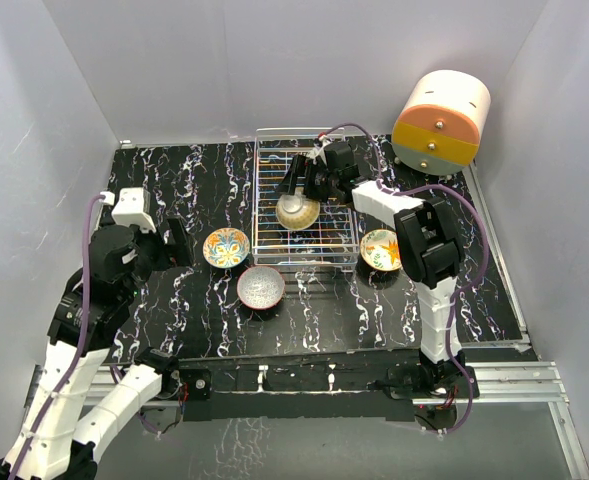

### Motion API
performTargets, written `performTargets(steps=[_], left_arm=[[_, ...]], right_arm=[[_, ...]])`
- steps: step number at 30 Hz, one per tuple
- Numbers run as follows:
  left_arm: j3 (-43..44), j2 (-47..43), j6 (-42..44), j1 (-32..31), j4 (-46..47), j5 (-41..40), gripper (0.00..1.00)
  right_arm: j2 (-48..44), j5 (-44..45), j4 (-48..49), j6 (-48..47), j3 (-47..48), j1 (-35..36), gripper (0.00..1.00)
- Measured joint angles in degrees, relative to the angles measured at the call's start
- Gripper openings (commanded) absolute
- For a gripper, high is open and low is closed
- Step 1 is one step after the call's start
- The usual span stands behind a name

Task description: Load the bowls into the dish rack

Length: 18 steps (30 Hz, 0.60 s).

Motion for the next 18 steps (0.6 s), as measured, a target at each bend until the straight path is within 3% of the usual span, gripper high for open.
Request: performTargets(steps=[18], left_arm=[[0.0,1.6,0.0,0.0,0.7,1.1,0.97]], right_arm=[[-3.4,4.3,-1.9,-14.9,-1.4,0.3,0.99]])
